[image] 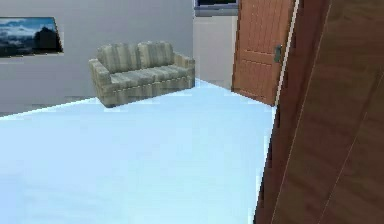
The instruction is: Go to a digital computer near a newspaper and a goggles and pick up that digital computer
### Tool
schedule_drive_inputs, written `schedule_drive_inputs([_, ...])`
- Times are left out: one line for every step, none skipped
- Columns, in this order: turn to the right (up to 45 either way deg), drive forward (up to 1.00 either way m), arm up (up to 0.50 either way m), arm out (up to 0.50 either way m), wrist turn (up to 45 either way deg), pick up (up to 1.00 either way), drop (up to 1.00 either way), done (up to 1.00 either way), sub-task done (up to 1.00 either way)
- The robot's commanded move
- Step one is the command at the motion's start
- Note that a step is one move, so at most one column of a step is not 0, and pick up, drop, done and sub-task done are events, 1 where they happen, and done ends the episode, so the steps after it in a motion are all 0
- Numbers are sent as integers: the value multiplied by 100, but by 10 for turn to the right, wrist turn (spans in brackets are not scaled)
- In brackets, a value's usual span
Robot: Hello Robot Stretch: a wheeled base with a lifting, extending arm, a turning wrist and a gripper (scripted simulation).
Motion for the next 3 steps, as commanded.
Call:
schedule_drive_inputs([-60,0,0,0,0,0,0,0,0])
schedule_drive_inputs([0,45,0,0,0,0,0,0,0])
schedule_drive_inputs([-450,0,0,0,0,0,0,0,0])
